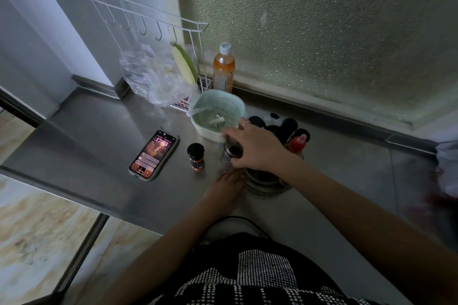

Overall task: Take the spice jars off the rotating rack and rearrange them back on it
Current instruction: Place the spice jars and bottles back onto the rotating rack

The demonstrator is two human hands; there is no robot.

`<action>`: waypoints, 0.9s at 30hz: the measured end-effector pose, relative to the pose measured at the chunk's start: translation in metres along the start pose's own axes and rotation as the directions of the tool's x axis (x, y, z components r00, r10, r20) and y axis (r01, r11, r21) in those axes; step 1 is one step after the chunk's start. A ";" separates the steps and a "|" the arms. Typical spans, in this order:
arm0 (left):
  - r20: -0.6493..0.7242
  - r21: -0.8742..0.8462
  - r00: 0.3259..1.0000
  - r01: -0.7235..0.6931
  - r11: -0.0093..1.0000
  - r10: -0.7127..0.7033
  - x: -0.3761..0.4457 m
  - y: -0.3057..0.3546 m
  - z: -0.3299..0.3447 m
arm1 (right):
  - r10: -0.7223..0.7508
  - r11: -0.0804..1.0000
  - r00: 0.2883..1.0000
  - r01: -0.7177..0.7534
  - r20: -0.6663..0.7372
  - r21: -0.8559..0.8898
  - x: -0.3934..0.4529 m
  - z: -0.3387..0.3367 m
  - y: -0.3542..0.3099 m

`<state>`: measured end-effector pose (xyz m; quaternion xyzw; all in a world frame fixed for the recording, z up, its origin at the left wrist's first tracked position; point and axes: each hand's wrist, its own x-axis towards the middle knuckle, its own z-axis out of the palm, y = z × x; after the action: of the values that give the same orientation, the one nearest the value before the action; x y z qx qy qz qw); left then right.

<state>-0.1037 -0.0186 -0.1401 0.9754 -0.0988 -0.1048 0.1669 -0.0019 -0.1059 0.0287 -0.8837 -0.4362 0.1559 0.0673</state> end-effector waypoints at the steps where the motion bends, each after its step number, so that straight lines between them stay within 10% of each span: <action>1: 0.000 0.000 1.000 0.002 1.000 -0.002 0.000 0.000 0.000 | 0.015 1.000 1.000 -0.015 0.014 0.002 -0.006 -0.007 0.005; 27: -0.048 -0.035 0.998 -0.041 0.999 0.039 0.002 -0.005 0.006 | 0.099 0.938 0.984 -0.042 0.149 -0.344 -0.023 0.020 0.046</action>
<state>-0.1023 -0.0163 -0.1474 0.9723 -0.1124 -0.0799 0.1888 0.0129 -0.1522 0.0026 -0.8812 -0.4287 0.1529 -0.1279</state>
